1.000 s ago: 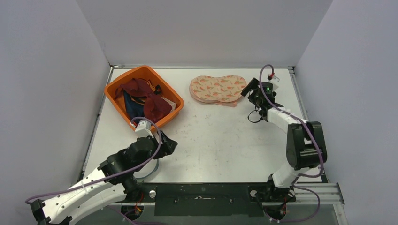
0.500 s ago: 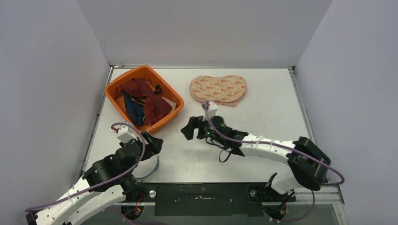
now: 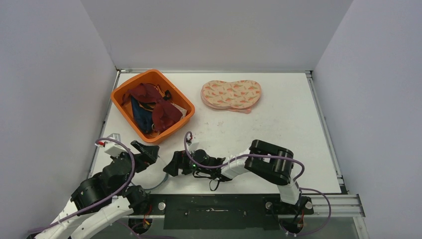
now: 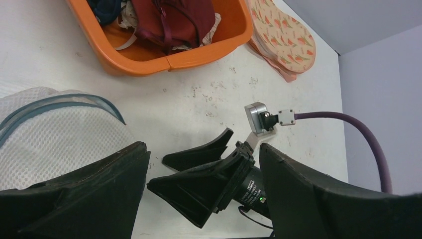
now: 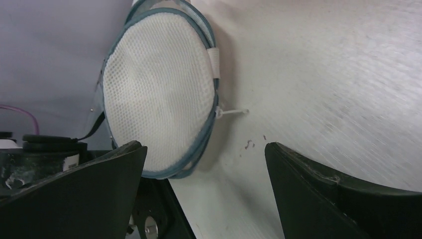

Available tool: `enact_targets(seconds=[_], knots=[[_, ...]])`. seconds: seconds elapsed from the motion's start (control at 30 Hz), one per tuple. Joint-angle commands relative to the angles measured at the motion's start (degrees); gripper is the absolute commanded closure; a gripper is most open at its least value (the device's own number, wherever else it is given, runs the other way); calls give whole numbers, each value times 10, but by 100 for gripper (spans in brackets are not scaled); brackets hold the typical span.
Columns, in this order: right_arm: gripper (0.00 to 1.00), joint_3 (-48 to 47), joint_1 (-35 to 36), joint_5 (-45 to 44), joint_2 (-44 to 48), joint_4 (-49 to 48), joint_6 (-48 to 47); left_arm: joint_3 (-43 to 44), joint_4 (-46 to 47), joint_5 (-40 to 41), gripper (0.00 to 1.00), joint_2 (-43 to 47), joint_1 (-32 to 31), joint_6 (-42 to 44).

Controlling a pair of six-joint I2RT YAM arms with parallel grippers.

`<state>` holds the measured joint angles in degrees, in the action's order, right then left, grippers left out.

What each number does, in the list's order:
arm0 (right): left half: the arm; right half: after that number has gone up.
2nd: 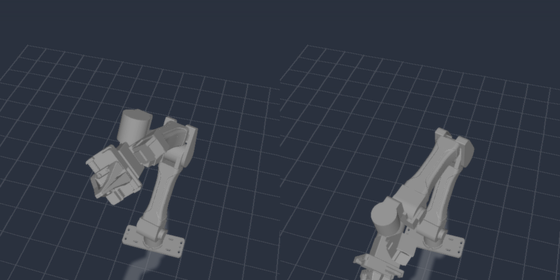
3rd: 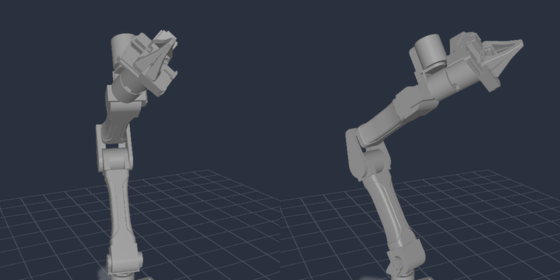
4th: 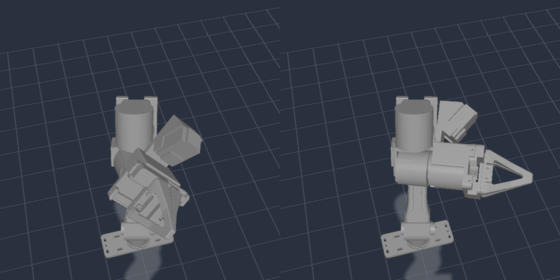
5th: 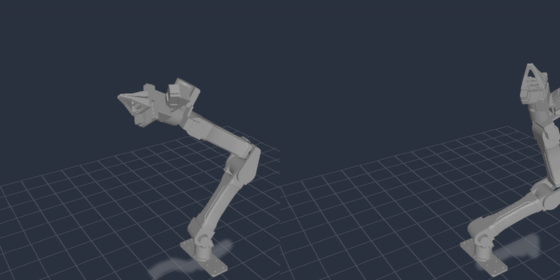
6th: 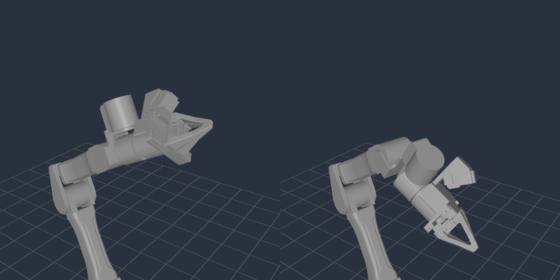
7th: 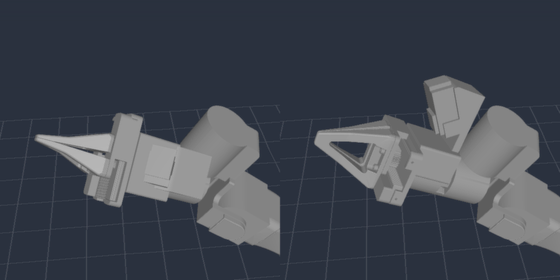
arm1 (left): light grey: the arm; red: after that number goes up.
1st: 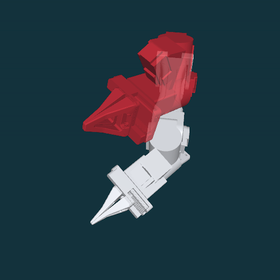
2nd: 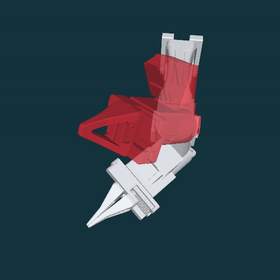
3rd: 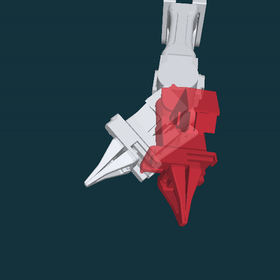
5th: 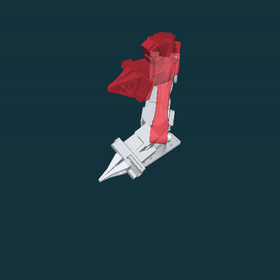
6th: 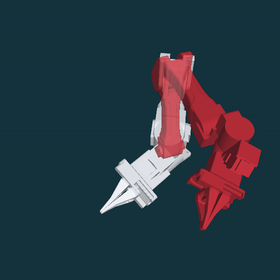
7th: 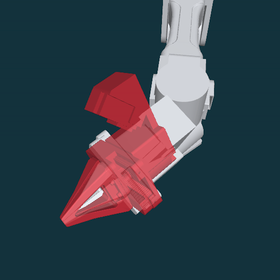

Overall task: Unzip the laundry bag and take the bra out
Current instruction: Move the laundry bag to the center of the board.

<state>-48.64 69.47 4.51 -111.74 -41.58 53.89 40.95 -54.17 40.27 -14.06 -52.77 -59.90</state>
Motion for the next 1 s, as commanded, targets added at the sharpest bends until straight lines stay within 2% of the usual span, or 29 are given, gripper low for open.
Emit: enact_targets(seconds=[0.0, 0.13, 0.4, 0.73, 0.97], knots=[[3, -35, 7, 23, -39, -64, 64, 15, -19, 13, 20, 20, 3, -12], [0, -86, 21, 14, -65, 17, 46, 14, -18, 12, 20, 22, 2, -13], [15, -126, 29, 3, -92, 92, 55, 11, -15, 19, 20, 28, 2, -11], [51, -150, 33, -2, -110, 154, 60, 7, -17, 19, 18, 31, 3, -15], [79, -125, 32, -2, -91, 135, 54, 1, -8, 18, 18, 31, 2, -14]])
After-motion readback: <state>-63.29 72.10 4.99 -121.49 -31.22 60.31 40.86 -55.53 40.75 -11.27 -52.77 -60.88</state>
